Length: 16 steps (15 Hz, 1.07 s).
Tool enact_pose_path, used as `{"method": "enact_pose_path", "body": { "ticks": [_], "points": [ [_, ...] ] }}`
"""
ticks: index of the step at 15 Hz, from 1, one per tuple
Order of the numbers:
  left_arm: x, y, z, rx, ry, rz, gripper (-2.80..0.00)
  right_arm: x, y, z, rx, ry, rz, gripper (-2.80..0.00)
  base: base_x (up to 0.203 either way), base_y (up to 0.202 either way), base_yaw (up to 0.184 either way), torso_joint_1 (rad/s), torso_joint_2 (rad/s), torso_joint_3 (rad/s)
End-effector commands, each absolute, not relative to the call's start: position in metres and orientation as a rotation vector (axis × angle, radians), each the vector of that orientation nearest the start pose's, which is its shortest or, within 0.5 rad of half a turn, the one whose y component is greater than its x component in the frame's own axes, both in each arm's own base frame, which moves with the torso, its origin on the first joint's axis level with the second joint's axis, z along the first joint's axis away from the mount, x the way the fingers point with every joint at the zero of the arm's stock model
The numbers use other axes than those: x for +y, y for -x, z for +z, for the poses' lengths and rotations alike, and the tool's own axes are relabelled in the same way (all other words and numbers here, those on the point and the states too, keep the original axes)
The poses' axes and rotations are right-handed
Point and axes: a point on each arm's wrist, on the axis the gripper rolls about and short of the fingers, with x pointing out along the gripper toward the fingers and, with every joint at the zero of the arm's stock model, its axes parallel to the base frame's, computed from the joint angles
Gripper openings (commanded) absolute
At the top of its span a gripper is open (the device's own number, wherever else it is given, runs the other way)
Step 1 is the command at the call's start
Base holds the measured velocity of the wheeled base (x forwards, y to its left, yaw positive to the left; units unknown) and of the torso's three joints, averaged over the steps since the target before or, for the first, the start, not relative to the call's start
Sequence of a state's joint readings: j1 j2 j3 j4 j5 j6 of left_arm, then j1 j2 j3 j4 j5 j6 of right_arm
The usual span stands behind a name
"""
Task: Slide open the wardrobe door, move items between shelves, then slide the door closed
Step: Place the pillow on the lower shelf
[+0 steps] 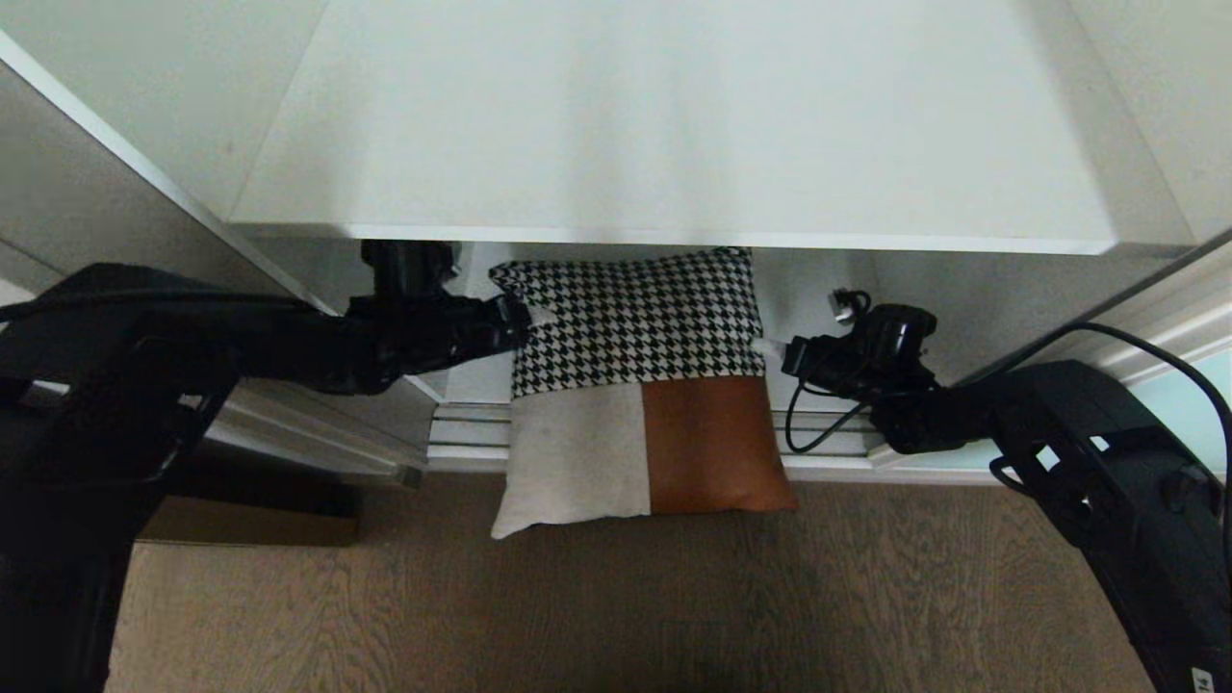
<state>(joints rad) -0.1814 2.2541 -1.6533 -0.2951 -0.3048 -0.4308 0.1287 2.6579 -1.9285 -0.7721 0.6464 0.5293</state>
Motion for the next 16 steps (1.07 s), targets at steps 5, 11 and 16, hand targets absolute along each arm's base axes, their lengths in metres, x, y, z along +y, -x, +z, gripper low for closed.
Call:
{"method": "enact_pose_path", "body": {
  "ticks": [5,11,16],
  "points": [
    [-0.113,-0.407,0.129,0.765,0.486,-0.467,-2.8,0.081,-0.538,0.083,0.162,-0.493,0.769,-2.8,0.0,0.0,0.0,0.0,0.0,0.0],
    [-0.12,-0.401,0.051,1.116,0.332,-0.438,-2.8,0.081,-0.538,0.084,0.162,-0.494,0.767,-2.8,0.0,0.0,0.0,0.0,0.0,0.0],
    [-0.131,-0.441,0.023,1.12,0.223,-0.343,-2.8,0.081,-0.536,0.092,0.189,-0.51,0.757,-2.8,0.0,0.0,0.0,0.0,0.0,0.0]
  ]
}}
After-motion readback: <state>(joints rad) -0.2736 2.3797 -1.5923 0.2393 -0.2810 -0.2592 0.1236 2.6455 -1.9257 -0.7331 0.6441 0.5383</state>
